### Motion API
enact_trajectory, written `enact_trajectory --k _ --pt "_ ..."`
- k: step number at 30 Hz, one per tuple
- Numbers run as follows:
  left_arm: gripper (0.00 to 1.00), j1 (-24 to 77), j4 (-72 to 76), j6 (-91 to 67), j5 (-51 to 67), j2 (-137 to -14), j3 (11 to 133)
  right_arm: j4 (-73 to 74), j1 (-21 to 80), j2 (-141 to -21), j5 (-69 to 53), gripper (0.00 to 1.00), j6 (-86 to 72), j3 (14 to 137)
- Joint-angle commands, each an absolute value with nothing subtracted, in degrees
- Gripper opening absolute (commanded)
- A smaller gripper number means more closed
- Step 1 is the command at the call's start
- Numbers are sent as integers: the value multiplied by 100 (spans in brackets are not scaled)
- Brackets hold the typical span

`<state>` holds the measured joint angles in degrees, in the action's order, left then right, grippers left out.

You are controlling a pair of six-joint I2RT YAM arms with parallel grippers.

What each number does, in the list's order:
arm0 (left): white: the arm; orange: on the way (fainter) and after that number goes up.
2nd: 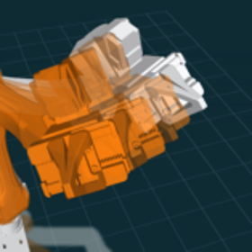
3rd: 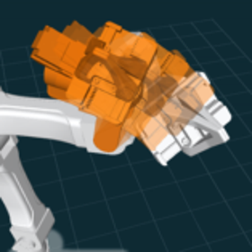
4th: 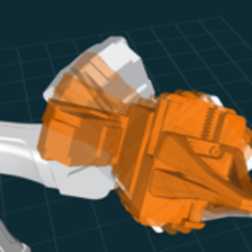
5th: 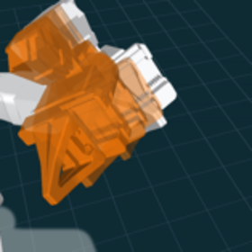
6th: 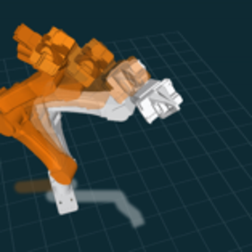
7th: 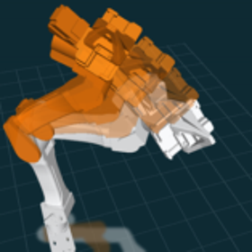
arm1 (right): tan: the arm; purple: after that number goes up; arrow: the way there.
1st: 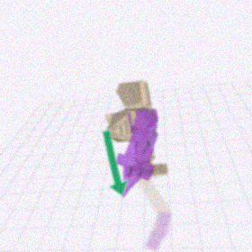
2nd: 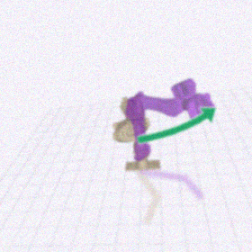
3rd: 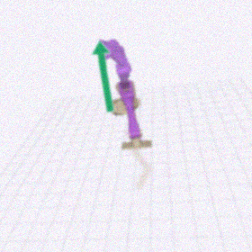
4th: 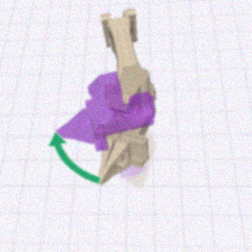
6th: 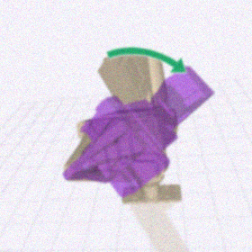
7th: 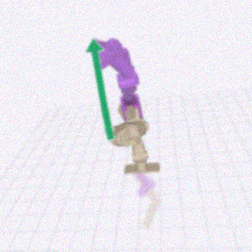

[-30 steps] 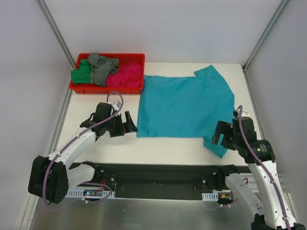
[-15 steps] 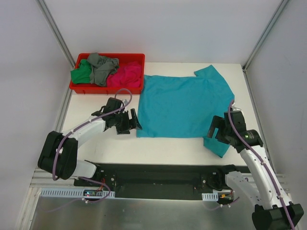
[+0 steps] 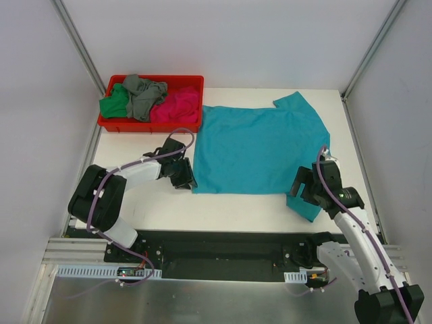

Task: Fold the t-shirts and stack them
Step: Flatten out the tshirt

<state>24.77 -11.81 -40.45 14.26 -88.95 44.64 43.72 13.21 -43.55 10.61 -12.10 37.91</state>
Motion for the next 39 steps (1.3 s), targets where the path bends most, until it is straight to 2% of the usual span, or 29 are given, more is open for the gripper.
enact_trajectory --k 1,4,8,9,11,22,26,33,39 --pt "32 2566 -1187 -4210 1309 -9166 4720 4122 1292 -4350 1177 96 -1336 3683" --pt "31 2654 -1187 -4201 1336 -9263 4737 4096 1274 -4447 1274 96 -1362 3647" --pt "24 2733 -1195 -4236 1170 -9308 4667 4087 1239 -4640 1283 96 -1362 3700" --pt "20 2742 -1195 -4228 1082 -9308 4667 4078 1222 -4658 1292 96 -1362 3709" --pt "0 2760 -1248 -4184 1090 -9351 4693 4078 1204 -4719 1327 96 -1362 3700" --pt "0 2786 -1872 -4350 475 -8649 3947 4201 1169 -5035 801 96 -1055 3788" --pt "0 2777 -1898 -4447 387 -8499 3736 4455 1160 -5177 520 99 -1160 3771" --pt "0 2593 -1942 -4307 53 -8411 3911 4684 1169 -5106 -350 99 -1230 3358" --pt "0 1794 -1890 -3921 114 -8411 4051 3605 1186 -5325 -1703 99 -1397 2971"
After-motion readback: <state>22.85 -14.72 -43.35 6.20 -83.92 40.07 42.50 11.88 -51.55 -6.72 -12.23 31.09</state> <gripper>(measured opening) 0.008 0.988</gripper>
